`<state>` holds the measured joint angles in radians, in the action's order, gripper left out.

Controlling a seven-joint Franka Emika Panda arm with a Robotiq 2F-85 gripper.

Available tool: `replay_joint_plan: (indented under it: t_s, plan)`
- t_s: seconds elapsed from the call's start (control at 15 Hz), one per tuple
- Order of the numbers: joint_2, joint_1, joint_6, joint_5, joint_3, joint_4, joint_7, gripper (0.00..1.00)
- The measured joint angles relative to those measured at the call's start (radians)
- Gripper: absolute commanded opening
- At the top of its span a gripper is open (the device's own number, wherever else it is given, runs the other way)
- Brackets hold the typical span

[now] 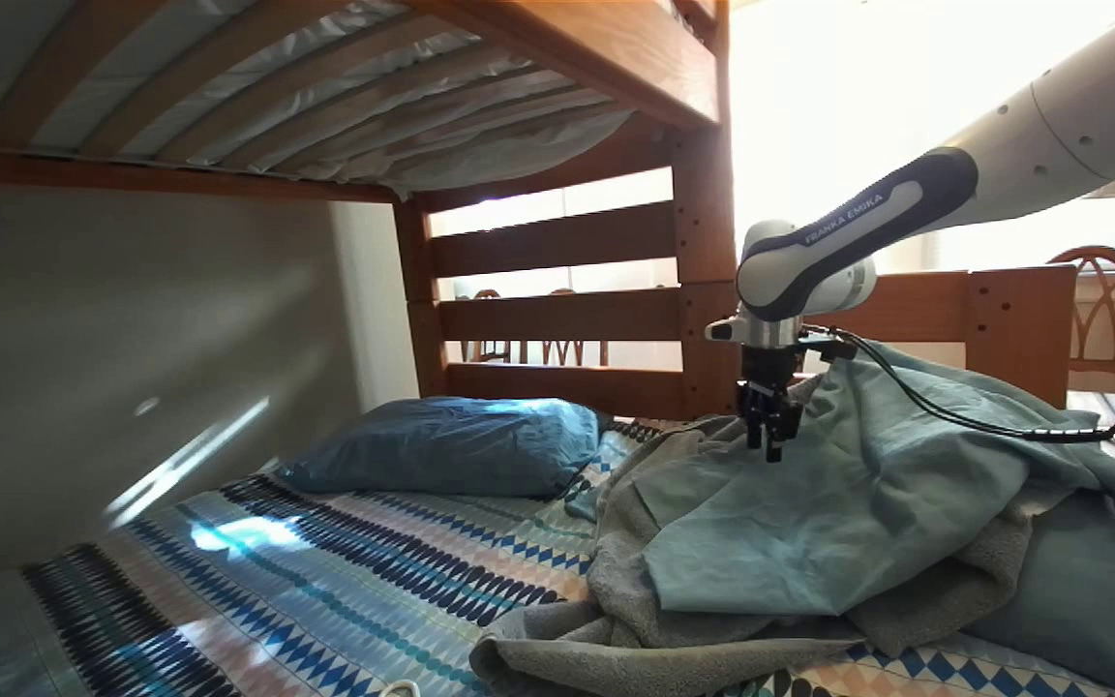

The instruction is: Unfold the blue pillowcase on the towel

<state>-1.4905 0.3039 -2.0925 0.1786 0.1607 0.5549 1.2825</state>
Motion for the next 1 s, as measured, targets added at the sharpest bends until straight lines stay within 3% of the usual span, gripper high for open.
replay_joint_plan:
  t_s: [0.2, 0.27, 0.73, 0.8, 0.87, 1.0]
  plan:
    - [0.000, 0.000, 0.000, 0.000, -0.008, 0.000, 0.000, 0.03]
    - [0.000, 0.000, 0.000, 0.000, -0.010, 0.000, 0.000, 0.01]
    - [0.000, 0.000, 0.005, 0.000, -0.037, 0.009, -0.003, 0.00]
    - [0.000, -0.002, 0.007, 0.000, -0.041, 0.011, -0.003, 0.26]
    - [0.000, -0.003, 0.009, 0.000, -0.045, 0.013, -0.003, 0.27]
    - [0.000, -0.006, 0.016, 0.000, -0.048, 0.016, -0.003, 0.40]
